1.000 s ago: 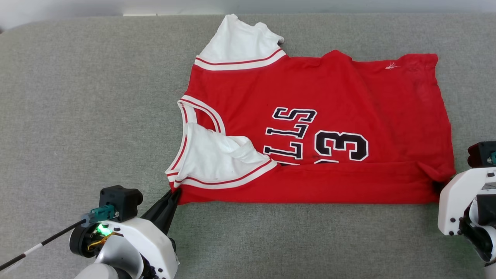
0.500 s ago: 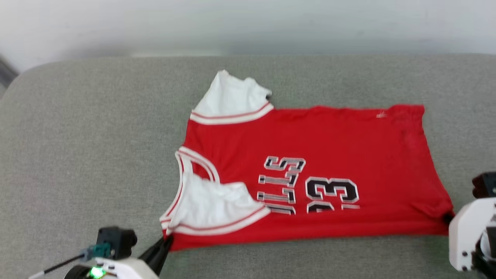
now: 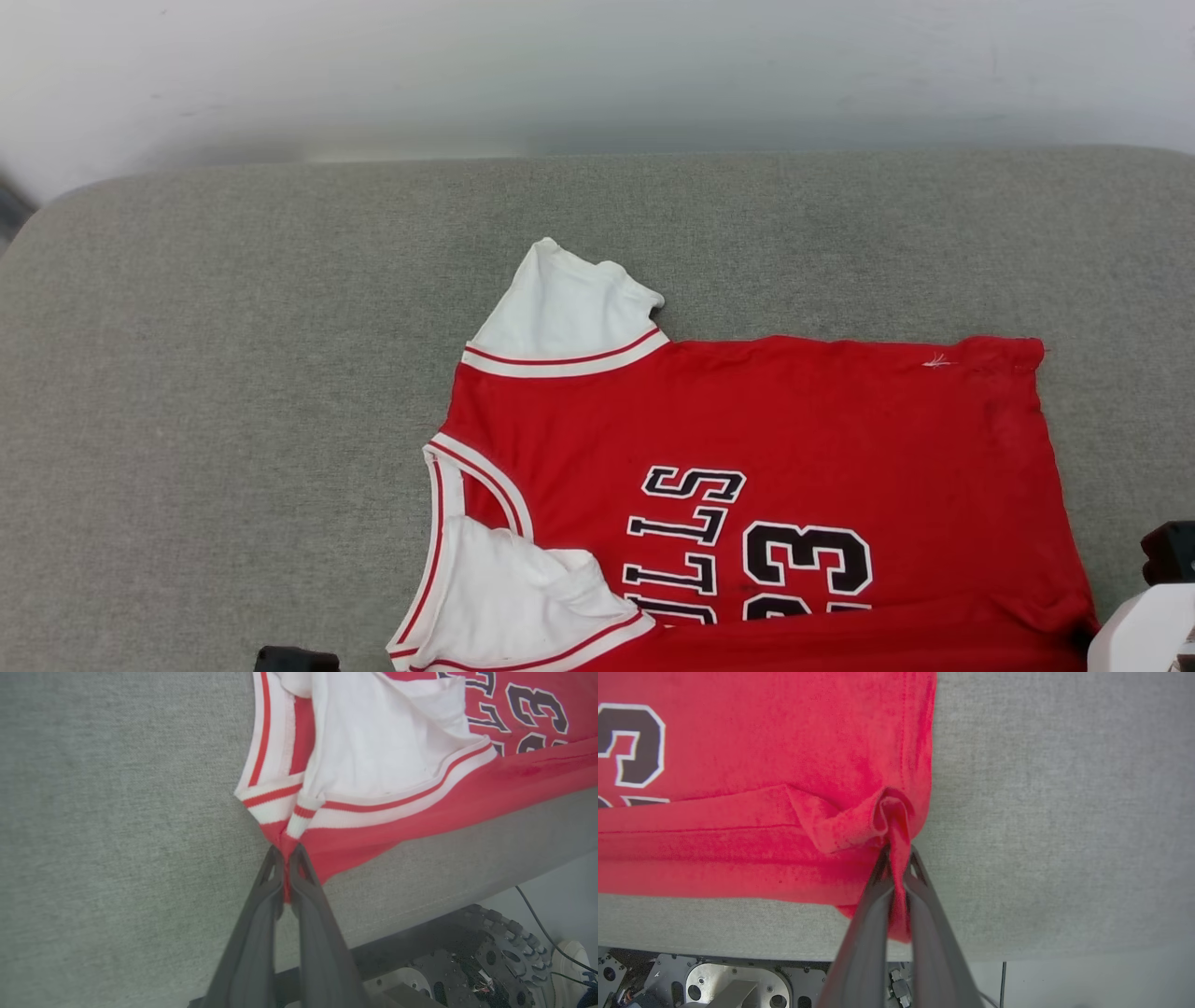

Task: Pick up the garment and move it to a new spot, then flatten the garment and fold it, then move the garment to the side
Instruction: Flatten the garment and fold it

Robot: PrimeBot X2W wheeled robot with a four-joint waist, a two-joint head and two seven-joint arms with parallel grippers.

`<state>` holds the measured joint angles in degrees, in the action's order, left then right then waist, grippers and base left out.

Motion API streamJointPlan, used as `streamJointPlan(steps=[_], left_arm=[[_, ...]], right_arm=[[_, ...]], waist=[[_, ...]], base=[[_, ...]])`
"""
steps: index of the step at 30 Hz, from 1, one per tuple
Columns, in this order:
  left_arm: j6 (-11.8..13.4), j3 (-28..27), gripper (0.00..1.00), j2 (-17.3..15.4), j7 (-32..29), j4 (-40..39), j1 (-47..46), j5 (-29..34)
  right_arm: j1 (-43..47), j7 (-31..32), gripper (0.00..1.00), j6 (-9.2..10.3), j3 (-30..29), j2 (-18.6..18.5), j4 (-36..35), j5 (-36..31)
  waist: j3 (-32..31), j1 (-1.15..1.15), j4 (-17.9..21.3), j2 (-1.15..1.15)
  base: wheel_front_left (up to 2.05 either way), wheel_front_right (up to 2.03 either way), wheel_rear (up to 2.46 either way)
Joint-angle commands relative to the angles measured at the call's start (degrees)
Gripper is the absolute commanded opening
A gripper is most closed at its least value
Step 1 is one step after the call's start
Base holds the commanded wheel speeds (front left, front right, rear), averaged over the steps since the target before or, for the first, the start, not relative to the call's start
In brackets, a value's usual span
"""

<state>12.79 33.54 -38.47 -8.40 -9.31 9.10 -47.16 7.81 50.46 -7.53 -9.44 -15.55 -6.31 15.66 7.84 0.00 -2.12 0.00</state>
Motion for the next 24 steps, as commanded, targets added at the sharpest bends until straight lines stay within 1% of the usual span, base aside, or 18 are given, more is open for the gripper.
streamJointPlan(steps=[1, 3, 4, 5, 6, 11, 13, 16, 20, 24], left_arm=[[-0.2, 0.3, 0.0, 0.3, 0.3, 0.5, -0.4, 0.3], [-1.4, 0.8, 0.0, 1.1, 0.7, 1.4, -1.3, 0.3], [-2.0, 1.1, 0.22, 1.3, 0.8, 2.1, -1.6, 0.2], [-2.6, 1.3, 0.66, 1.5, 1.0, 2.7, -1.8, 0.2], [-3.2, 1.6, 1.0, 1.6, 1.2, 3.3, -2.2, 0.4], [-4.7, 1.1, 1.0, 2.0, 4.3, 5.1, -4.1, 1.9], [-5.2, 0.5, 1.0, 2.1, 6.4, 5.5, -4.7, 2.5], [-4.9, -1.1, 1.0, 2.5, 11.2, 5.4, -6.1, 4.2], [-4.2, -3.9, 1.0, 3.6, 18.8, 5.2, -7.3, 6.3], [-3.6, -6.4, 1.0, 4.9, 22.6, 4.5, -8.3, 8.6]], right_arm=[[0.2, -0.4, 0.0, 0.08, 0.1, 0.3, 0.4, 0.0], [-0.6, -1.5, 0.0, 0.08, 0.6, 0.2, 1.2, -0.2], [-1.2, -2.4, 0.14, 0.08, 0.9, 0.2, 1.7, -0.4], [-1.7, -3.3, 1.0, 0.08, 0.9, 0.1, 2.2, -0.9], [-2.1, -4.2, 1.0, 0.08, 1.1, 0.0, 2.8, -1.5], [-3.6, -7.1, 1.0, 0.06, 1.8, -0.1, 5.2, -1.8], [-4.0, -8.6, 1.0, 0.06, 1.9, -0.4, 5.4, -1.9], [-4.9, -11.1, 1.0, 0.06, 2.2, -0.8, 4.5, -1.6], [-6.7, -17.8, 1.0, 0.06, 3.1, -1.4, 2.1, -1.8], [-8.4, -26.3, 1.0, 0.06, 2.4, 0.0, 0.6, -2.8]], waist=[[0.0, 0.0, 0.1, 0.0], [0.1, 0.0, 0.2, 0.0], [0.2, 0.0, 0.2, 0.0], [0.2, 0.0, 0.3, 0.0], [0.2, 0.0, 0.3, 0.0], [-0.3, 0.0, 0.5, 0.0], [-0.8, 0.0, 0.5, 0.0], [-1.9, 0.0, 0.6, 0.0], [-3.3, 0.0, 1.0, 0.0], [-4.3, 0.0, 1.4, 0.0]], base=[[0.0, 0.0, 0.0], [0.0, 0.0, 0.0], [0.0, 0.0, 0.0], [0.0, 0.0, 0.0], [0.0, 0.0, 0.0], [0.0, 0.0, 0.0], [0.0, 0.0, 0.0], [0.0, 0.0, 0.0], [0.0, 0.0, 0.0], [0.0, 0.0, 0.0]])
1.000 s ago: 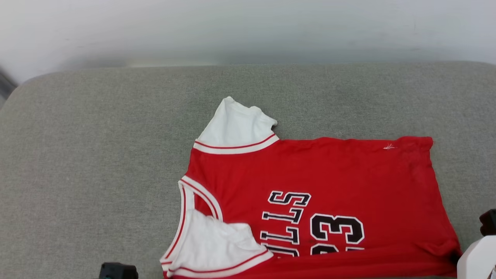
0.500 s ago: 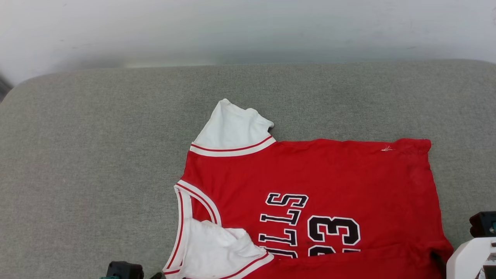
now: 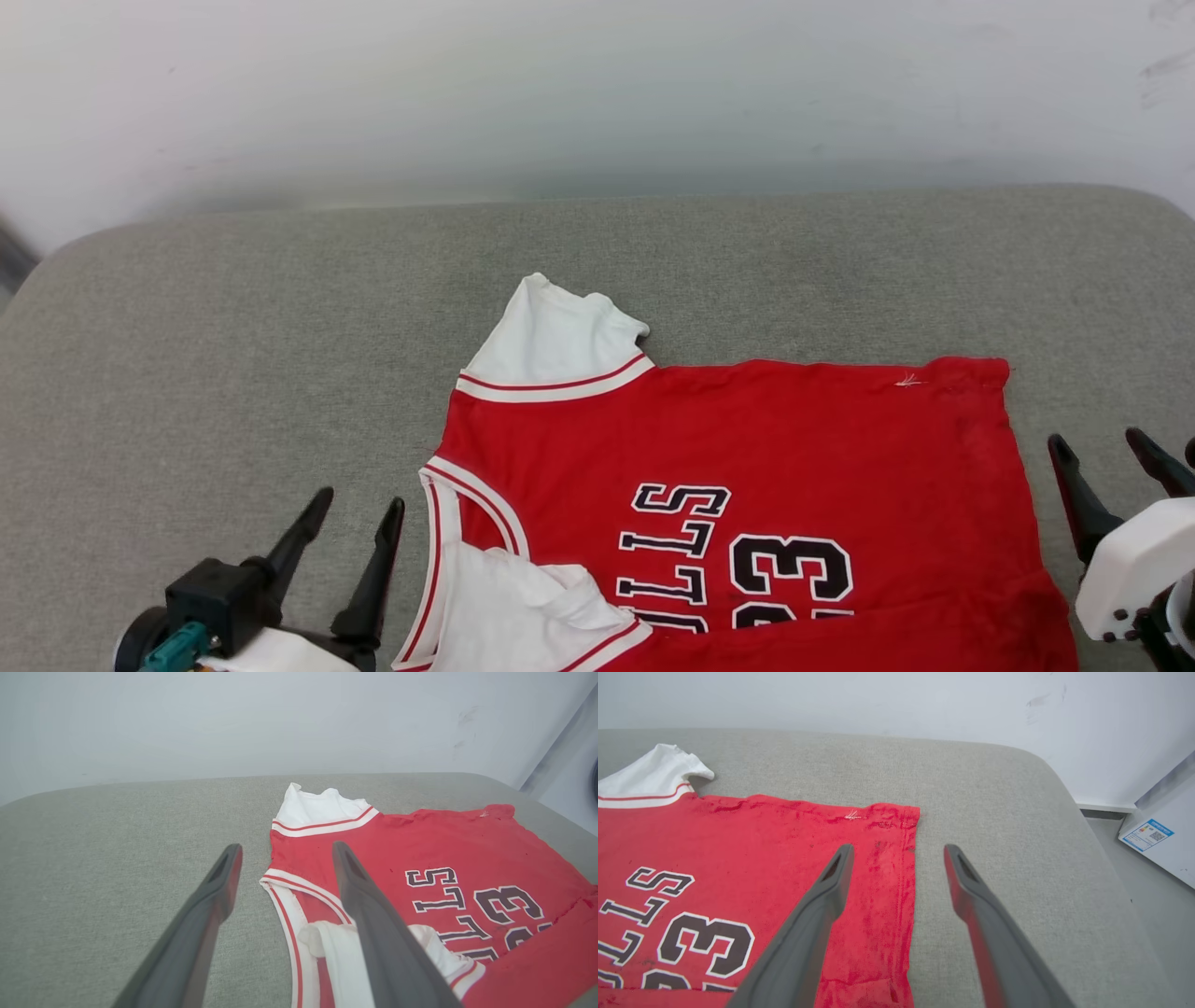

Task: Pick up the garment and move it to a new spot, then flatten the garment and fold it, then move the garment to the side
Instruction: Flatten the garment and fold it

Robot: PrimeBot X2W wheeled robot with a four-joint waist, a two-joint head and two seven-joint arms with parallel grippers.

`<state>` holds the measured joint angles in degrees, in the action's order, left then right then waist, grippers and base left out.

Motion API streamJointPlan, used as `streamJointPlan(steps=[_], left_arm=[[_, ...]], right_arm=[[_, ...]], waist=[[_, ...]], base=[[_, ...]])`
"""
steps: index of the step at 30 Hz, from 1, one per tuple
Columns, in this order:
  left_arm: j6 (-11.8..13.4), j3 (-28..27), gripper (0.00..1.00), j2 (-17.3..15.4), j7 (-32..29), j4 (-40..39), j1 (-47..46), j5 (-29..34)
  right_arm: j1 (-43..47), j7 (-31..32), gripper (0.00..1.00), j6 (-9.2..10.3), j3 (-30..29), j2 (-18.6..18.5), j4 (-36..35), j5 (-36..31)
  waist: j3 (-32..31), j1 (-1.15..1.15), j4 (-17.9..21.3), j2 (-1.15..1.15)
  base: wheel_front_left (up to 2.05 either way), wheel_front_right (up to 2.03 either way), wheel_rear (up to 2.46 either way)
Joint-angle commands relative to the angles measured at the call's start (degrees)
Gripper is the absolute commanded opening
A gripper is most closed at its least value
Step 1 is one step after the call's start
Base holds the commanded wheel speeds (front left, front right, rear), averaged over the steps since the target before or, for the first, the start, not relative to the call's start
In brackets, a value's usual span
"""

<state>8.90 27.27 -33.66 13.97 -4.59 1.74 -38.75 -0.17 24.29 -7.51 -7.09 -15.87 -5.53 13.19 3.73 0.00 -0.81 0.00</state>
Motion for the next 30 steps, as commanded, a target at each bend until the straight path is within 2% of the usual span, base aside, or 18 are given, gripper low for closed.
streamJointPlan(steps=[1, 4, 6, 11, 16, 20, 23, 27, 30], left_arm=[[0.3, -0.9, 1.0, 0.4, 0.6, -0.4, -1.0, 0.9], [0.7, -3.3, 1.0, 2.1, 1.2, -1.3, -0.9, 3.5], [0.1, -5.5, 1.0, 3.8, 1.3, -2.7, -0.8, 5.0], [-2.4, -10.1, 1.0, 7.5, 1.3, -3.9, 0.3, 8.6], [-6.2, -14.4, 1.0, 10.0, 1.2, -4.3, -0.5, 10.4], [-9.3, -16.3, 1.0, 9.4, 1.2, -4.0, -3.0, 10.6], [-11.7, -16.4, 1.0, 7.5, 0.5, -3.4, -7.0, 10.5], [-14.3, -15.4, 1.0, 3.5, -6.2, -1.9, -15.0, 8.5], [-15.6, -14.6, 1.0, -1.7, -14.2, -0.3, -22.4, 5.6]], right_arm=[[-0.6, -2.1, 1.0, 0.03, 0.4, 0.7, -0.5, -0.3], [-1.1, -8.3, 1.0, 0.04, 1.2, 1.7, -1.4, -0.3], [-0.8, -12.4, 1.0, 0.04, 2.0, 2.2, -1.7, -0.4], [-0.3, -20.4, 1.0, 0.04, 3.6, 4.1, -1.8, 0.0], [-1.4, -25.3, 1.0, 0.03, 4.0, 6.4, -2.0, -0.9], [-2.8, -27.5, 1.0, 0.04, 3.9, 8.5, -3.3, -2.2], [-3.6, -28.4, 1.0, 0.03, 4.0, 9.7, -4.0, -3.1], [-4.9, -29.5, 1.0, 0.04, 4.5, 10.4, -4.3, -3.9], [-6.2, -29.9, 1.0, 0.03, 4.8, 11.0, -3.9, -3.9]], waist=[[-0.3, 0.0, 0.2, 0.0], [-0.3, 0.0, 0.6, 0.0], [-0.1, 0.0, 0.9, 0.0], [0.8, 0.0, 1.8, 0.0], [2.8, 0.0, 3.6, 0.0], [6.0, 0.0, 5.3, 0.0], [8.7, 0.0, 6.7, 0.0], [12.6, 0.0, 8.8, 0.0], [15.4, 0.0, 10.9, 0.0]], base=[[0.0, 0.0, 0.0], [0.0, 0.0, 0.0], [0.0, 0.0, 0.0], [0.0, 0.0, 0.0], [0.0, 0.0, 0.0], [0.0, 0.0, 0.0], [0.0, 0.0, 0.0], [0.0, 0.0, 0.0], [0.0, 0.0, 0.0]])
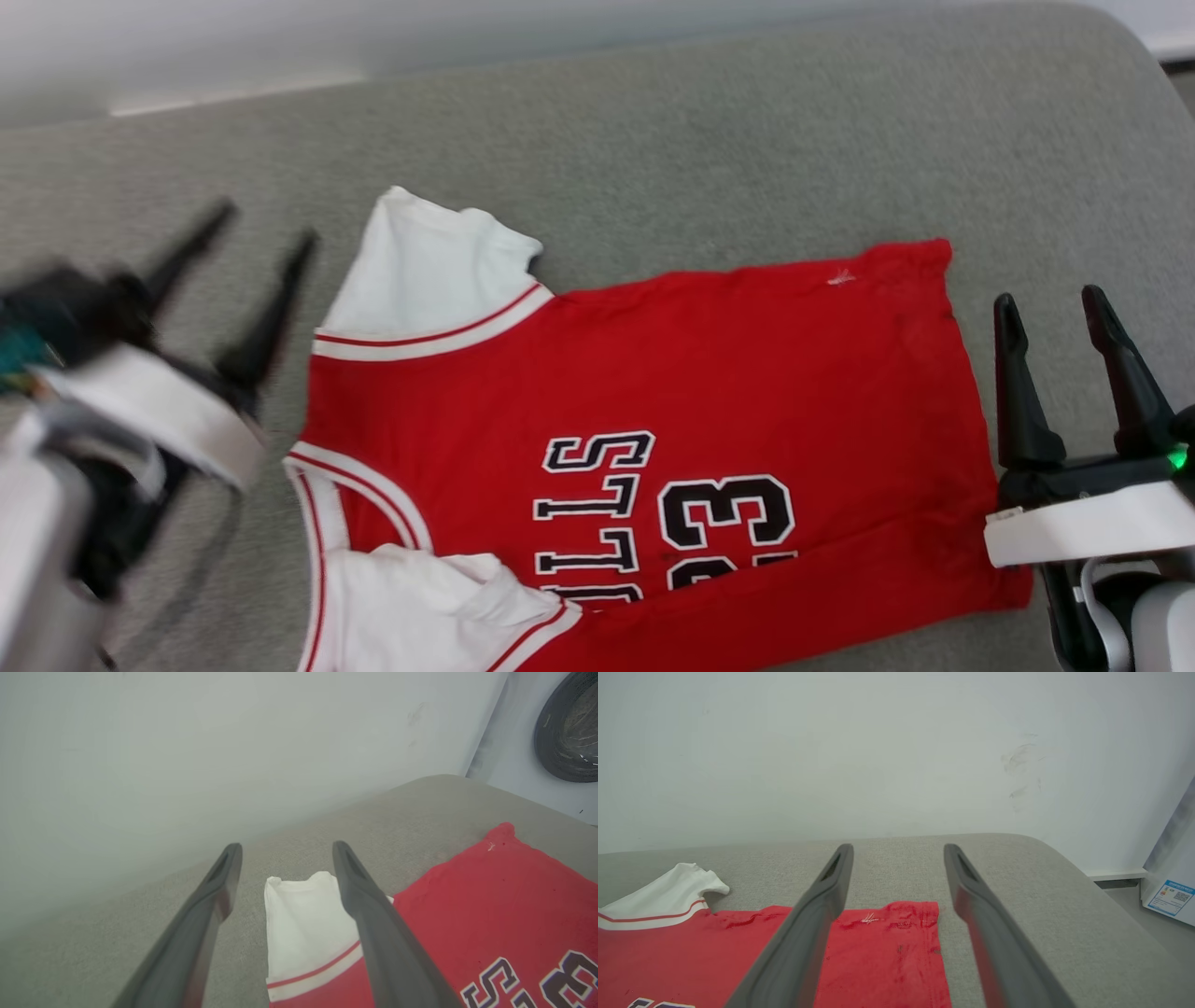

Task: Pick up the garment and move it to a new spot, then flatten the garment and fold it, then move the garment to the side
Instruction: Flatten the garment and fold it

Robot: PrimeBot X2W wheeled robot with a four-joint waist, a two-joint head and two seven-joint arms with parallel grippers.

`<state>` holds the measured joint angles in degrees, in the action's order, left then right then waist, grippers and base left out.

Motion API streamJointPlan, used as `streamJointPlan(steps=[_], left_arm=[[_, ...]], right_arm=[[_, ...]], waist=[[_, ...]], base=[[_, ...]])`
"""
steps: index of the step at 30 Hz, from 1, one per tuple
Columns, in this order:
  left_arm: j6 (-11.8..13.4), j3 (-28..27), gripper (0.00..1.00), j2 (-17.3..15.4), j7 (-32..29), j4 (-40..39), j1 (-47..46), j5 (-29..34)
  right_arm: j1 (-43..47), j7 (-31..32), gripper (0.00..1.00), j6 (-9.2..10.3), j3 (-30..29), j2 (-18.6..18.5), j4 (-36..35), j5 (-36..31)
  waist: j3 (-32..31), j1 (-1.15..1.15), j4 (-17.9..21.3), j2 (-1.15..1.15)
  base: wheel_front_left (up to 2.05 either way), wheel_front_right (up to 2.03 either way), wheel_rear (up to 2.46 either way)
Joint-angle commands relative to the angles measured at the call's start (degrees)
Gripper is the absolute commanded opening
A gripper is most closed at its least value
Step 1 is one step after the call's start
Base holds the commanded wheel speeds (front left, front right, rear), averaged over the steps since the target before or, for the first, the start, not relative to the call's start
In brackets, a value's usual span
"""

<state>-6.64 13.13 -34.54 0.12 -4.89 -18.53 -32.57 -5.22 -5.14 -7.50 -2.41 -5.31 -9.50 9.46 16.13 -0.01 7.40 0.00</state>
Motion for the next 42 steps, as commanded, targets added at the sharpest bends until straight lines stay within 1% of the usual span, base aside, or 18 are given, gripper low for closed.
streamJointPlan(steps=[1, 5, 7, 9, 13, 16, 18, 21, 26, 30, 32, 34, 35, 36, 38, 41, 42], left_arm=[[-0.3, -0.3, 1.0, -2.3, -3.0, 0.8, -4.7, -1.9], [-0.7, 2.9, 1.0, -8.1, -15.2, 3.0, -14.1, -8.3], [-0.8, 6.1, 1.0, -11.6, -21.9, 3.4, -18.8, -10.8], [-0.8, 8.4, 1.0, -13.7, -28.3, 4.3, -23.0, -13.4], [-0.8, 10.6, 1.0, -15.0, -40.2, 8.3, -30.4, -18.5], [0.1, 11.2, 1.0, -14.6, -48.3, 12.7, -34.7, -22.2], [0.5, 11.5, 1.0, -14.3, -52.1, 15.3, -37.2, -23.9], [0.8, 11.9, 1.0, -13.9, -55.9, 18.5, -39.6, -25.1], [0.4, 13.8, 1.0, -13.5, -58.8, 22.0, -41.7, -24.5], [0.2, 15.6, 1.0, -13.9, -59.2, 24.5, -42.0, -22.7], [0.3, 16.1, 1.0, -14.0, -58.4, 25.9, -42.0, -21.4], [1.1, 16.0, 1.0, -13.4, -57.0, 27.6, -41.9, -20.8], [1.1, 16.1, 0.49, -13.2, -56.9, 28.4, -41.6, -20.8], [1.0, 16.5, 0.0, -12.9, -57.0, 29.1, -41.2, -20.8], [0.7, 16.8, 0.0, -12.1, -56.4, 30.0, -40.2, -21.6], [0.2, 15.9, 0.0, -10.6, -53.2, 30.5, -39.7, -22.6], [0.2, 15.9, 0.0, -10.6, -53.2, 30.5, -39.7, -22.6]], right_arm=[[-1.4, -0.6, 1.0, 0.02, 0.3, 0.6, 0.2, -0.2], [-2.4, -1.4, 1.0, 0.02, 0.3, 1.4, 1.4, 0.0], [-3.1, -1.9, 1.0, 0.02, 0.7, 1.6, 1.9, 0.1], [-3.6, -2.5, 1.0, 0.03, 1.0, 1.7, 2.6, -0.3], [-4.6, -3.2, 1.0, 0.03, 2.1, 2.1, 3.1, -1.5], [-5.3, -3.3, 1.0, 0.03, 2.9, 2.3, 2.9, -2.0], [-5.9, -3.4, 1.0, 0.03, 3.4, 2.4, 2.6, -2.1], [-6.6, -3.6, 1.0, 0.03, 4.1, 2.5, 2.3, -1.9], [-6.4, -4.2, 1.0, 0.03, 4.0, 2.5, 2.4, -1.8], [-6.6, -4.5, 1.0, 0.03, 4.0, 2.5, 2.7, -1.0], [-6.7, -4.8, 1.0, 0.03, 4.2, 2.5, 2.9, -0.9], [-6.8, -4.9, 1.0, 0.03, 4.2, 2.5, 3.0, -0.9], [-6.8, -4.9, 1.0, 0.03, 4.1, 2.5, 3.1, -1.0], [-6.7, -4.9, 1.0, 0.03, 3.9, 2.5, 3.3, -1.1], [-6.4, -4.7, 1.0, 0.03, 3.6, 2.5, 3.5, -1.5], [-6.4, -3.9, 1.0, 0.03, 3.4, 2.5, 3.6, -2.3], [-6.4, -3.9, 1.0, 0.03, 3.4, 2.5, 3.6, -2.3]], waist=[[3.9, 0.01, 3.4, 0.0], [7.3, 0.01, 5.4, 0.0], [9.0, 0.01, 6.4, 0.0], [10.3, 0.01, 7.3, 0.0], [12.3, 0.01, 8.7, 0.0], [13.4, 0.01, 9.7, 0.0], [14.1, 0.01, 10.4, 0.0], [15.0, 0.01, 11.2, 0.0], [16.3, 0.01, 12.1, 0.0], [17.1, 0.01, 12.5, 0.0], [17.4, 0.01, 12.5, 0.0], [17.6, 0.01, 12.3, 0.0], [17.5, 0.01, 12.2, 0.0], [17.3, 0.01, 12.0, 0.0], [16.7, 0.01, 11.5, 0.0], [15.4, 0.01, 10.5, 0.0], [15.4, 0.01, 10.5, 0.0]], base=[[0.0, 0.0, 0.0], [0.0, 0.0, 0.0], [0.0, 0.0, 0.0], [0.0, 0.0, 0.0], [0.0, 0.0, 0.0], [0.0, 0.0, 0.0], [0.0, 0.0, 0.0], [0.0, 0.0, 0.0], [0.0, 0.0, 0.0], [0.0, 0.0, 0.0], [0.0, 0.0, 0.0], [0.0, 0.0, 0.0], [0.0, 0.0, 0.0], [0.0, 0.0, 0.0], [0.0, 0.0, 0.0], [0.0, 0.0, 0.0], [0.0, 0.0, 0.0]])
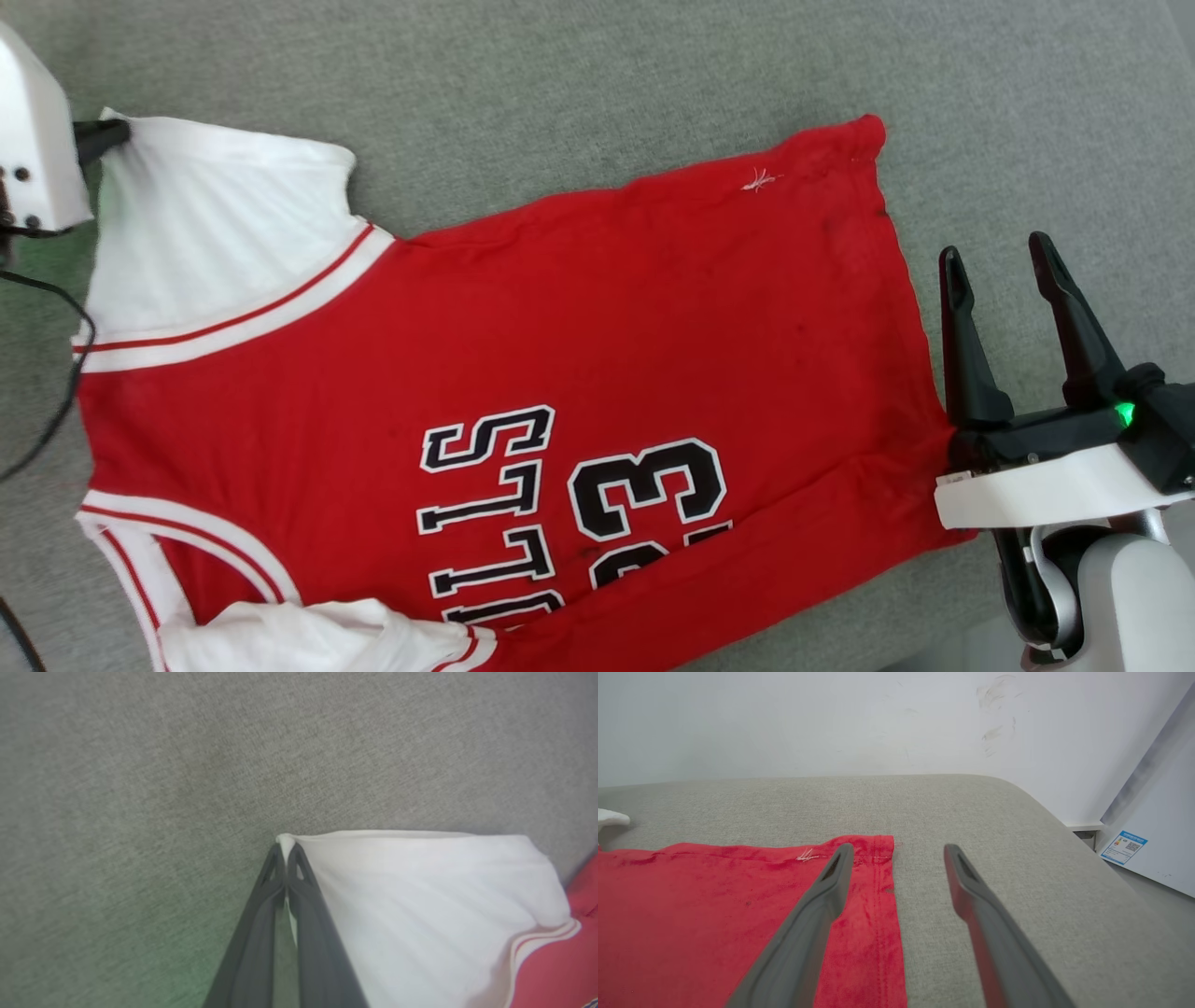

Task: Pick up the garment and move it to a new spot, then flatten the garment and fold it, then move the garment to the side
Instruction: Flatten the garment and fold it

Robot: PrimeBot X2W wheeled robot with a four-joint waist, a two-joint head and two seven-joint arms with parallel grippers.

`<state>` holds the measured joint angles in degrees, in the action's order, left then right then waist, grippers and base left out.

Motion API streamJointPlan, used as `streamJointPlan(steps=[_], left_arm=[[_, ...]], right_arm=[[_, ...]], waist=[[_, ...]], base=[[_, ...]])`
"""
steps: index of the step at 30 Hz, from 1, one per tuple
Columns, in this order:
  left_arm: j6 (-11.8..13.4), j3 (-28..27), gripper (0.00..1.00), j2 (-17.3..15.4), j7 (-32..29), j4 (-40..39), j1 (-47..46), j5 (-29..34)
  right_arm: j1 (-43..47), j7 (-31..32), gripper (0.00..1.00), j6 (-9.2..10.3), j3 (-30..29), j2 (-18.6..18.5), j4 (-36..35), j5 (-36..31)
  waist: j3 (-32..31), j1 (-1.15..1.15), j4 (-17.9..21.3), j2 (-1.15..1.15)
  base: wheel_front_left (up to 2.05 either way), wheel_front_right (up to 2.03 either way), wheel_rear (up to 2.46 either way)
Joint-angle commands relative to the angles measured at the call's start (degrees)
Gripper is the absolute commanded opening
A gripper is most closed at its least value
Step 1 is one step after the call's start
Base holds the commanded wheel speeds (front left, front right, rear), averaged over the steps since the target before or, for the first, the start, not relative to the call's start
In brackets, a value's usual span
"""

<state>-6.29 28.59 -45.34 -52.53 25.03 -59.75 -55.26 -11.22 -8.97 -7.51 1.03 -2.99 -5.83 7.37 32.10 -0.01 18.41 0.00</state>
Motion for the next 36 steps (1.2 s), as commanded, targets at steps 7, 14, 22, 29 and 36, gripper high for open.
streamJointPlan(steps=[7, 14, 22, 29, 36], left_arm=[[-1.1, -0.5, 0.0, 3.2, 13.9, -4.4, 4.9, -2.5], [-1.1, 1.6, 0.0, 1.4, 22.6, -14.9, 10.3, -4.5], [-0.9, 2.9, 0.0, -0.2, 28.6, -26.8, 16.7, -4.0], [1.7, 3.3, 0.0, -0.7, 31.3, -37.6, 21.1, -1.9], [3.7, 3.8, 0.0, -0.2, 32.6, -44.7, 23.0, 0.1]], right_arm=[[-0.1, 6.8, 1.0, 0.04, -0.8, -4.2, -1.5, -1.9], [-2.5, 26.9, 1.0, 0.05, 2.7, -16.1, -2.9, 6.2], [-11.8, 50.0, 1.0, 0.04, 4.0, -26.6, 1.5, 14.1], [-19.7, 56.8, 1.0, 0.04, 7.3, -30.2, 10.8, 16.2], [-23.4, 56.8, 1.0, 0.04, 11.0, -31.3, 19.5, 14.8]], waist=[[-7.4, 0.01, -5.4, 0.0], [-11.0, 0.01, -9.8, 0.0], [-10.9, 0.01, -14.9, 0.0], [-9.2, 0.01, -19.6, 0.0], [-7.1, 0.01, -23.3, 0.0]], base=[[0.0, 0.0, 0.0], [0.0, 0.0, 0.0], [0.0, 0.0, 0.0], [0.0, 0.0, 0.0], [0.0, 0.0, 0.0]])
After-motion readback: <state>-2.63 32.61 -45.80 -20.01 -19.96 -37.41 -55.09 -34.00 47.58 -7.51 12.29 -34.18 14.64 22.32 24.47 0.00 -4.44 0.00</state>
